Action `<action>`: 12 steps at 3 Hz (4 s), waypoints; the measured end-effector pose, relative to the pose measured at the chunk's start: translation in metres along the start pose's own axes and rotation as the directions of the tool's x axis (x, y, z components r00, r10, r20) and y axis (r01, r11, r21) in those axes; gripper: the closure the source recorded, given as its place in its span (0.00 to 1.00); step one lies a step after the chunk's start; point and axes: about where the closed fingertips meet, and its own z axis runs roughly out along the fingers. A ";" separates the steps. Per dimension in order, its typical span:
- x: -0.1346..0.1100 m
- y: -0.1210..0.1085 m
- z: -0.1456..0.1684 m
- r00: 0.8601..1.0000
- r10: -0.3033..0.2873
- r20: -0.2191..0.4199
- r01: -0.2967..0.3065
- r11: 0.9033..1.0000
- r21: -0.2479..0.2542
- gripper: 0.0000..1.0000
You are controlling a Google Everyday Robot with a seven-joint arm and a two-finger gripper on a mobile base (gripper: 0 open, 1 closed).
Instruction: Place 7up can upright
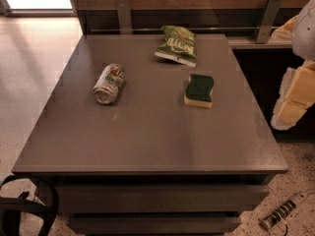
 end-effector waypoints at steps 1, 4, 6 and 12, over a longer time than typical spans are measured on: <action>-0.001 -0.001 -0.001 1.000 0.000 0.003 0.000 1.000 0.005 0.00; -0.078 -0.046 0.032 0.926 0.317 0.204 -0.300 0.948 -0.110 0.00; -0.170 -0.079 0.052 0.799 0.570 0.191 -0.550 0.822 -0.149 0.00; -0.276 -0.090 0.155 0.465 0.872 -0.153 -0.881 0.473 0.023 0.00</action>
Offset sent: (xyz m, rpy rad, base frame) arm 0.0515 0.0353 0.0095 0.1229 0.0232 -0.0538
